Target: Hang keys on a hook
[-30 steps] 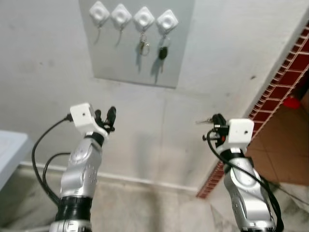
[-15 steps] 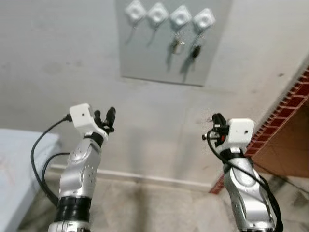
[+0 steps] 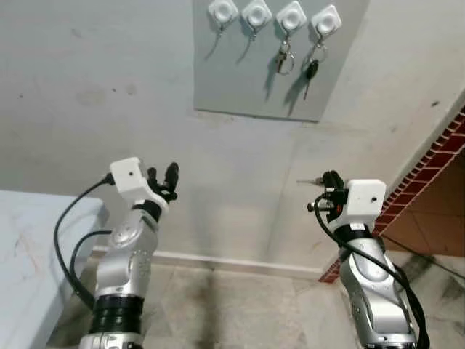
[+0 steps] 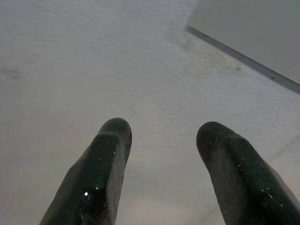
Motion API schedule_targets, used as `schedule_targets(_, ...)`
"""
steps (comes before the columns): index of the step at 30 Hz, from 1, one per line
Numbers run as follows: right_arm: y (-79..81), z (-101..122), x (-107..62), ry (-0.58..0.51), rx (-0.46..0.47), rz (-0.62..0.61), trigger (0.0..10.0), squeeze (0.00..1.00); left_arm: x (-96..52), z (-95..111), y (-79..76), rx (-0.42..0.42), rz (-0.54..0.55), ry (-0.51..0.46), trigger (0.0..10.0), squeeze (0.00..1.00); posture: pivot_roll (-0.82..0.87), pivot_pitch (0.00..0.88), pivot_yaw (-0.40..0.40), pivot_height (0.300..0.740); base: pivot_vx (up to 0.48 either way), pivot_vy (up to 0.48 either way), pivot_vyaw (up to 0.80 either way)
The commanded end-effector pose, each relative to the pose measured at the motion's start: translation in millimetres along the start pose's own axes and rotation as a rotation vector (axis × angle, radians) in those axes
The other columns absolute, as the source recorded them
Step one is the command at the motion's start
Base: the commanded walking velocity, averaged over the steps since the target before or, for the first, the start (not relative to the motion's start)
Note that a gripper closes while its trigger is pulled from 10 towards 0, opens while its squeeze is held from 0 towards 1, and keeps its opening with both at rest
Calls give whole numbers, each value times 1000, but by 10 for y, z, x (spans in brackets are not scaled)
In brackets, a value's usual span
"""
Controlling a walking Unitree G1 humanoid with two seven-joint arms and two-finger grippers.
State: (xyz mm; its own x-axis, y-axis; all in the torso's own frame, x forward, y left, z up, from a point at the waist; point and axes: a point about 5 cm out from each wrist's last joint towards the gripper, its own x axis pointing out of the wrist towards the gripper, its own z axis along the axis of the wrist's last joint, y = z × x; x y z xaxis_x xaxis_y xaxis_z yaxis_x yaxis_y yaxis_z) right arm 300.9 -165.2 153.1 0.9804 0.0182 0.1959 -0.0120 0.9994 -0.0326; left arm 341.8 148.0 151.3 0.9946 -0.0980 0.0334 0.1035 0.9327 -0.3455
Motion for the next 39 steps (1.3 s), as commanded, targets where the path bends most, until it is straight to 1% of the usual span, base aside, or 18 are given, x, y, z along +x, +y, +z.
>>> schedule_targets(1, -11, 29, 5, -10, -4, -3, 10000, 0, 11, 28, -6, 20, -9, -3, 10000, 0, 50, 91, -28, 740, 0, 0, 0)
schedule_targets(7, -10, 27, 6, -11, -4, -1, 10000, 0, 15, 23, -11, 13, -10, -2, 10000, 0, 49, 90, -28, 740, 0, 0, 0)
schedule_targets(12, -7, 27, 3, -11, -7, 0, 10000, 0, 16, 17, -43, 38, -47, 6, 10000, 0, 44, 84, -26, 740, 0, 0, 0)
schedule_targets(13, -9, 28, 1, -11, -6, 0, 10000, 0, 14, 10, -48, 16, -52, 7, 10000, 0, 44, 84, -26, 740, 0, -416, 0)
schedule_targets(18, -14, 22, -2, -9, -8, -1, 10000, 0, 15, 6, -44, 12, -41, 7, 10000, 0, 41, 82, -26, 740, 0, -480, 0)
schedule_targets(19, -12, 20, -6, -8, -10, 3, 10000, 0, 29, -6, -19, -13, 7, 11, 10000, 0, 41, 82, -26, 740, 0, 0, 0)
schedule_targets(20, -12, 20, -6, -8, -10, 3, 10000, 0, 29, -6, -19, -13, 7, 11, 10000, 0, 41, 82, -26, 740, 0, 0, 0)
schedule_targets(21, -12, 20, -6, -8, -10, 3, 10000, 0, 34, -5, -12, 6, 20, 14, 10000, 0, 41, 82, -26, 740, 0, 0, 0)
schedule_targets(28, 19, 57, 8, -22, 2, 45, 10000, 0, 52, 44, -16, 16, 35, -5, 10000, 0, 40, 82, -28, 740, 0, 0, 0)
schedule_targets(34, -18, 83, 29, -29, -6, 43, 10000, 0, 60, 74, -12, 36, 38, -10, 10000, 0, 40, 87, -32, 740, 0, 0, 0)
schedule_targets(36, -28, 91, 36, -31, -10, 44, 10000, 0, 62, 70, -25, 18, 21, 0, 10000, 0, 39, 93, -33, 740, 0, 0, 0)
schedule_targets(39, -20, 96, 38, -33, -8, 47, 10000, 0, 58, 88, -23, -10, 9, -13, 10000, 0, 39, 96, -35, 740, 0, 0, 0)
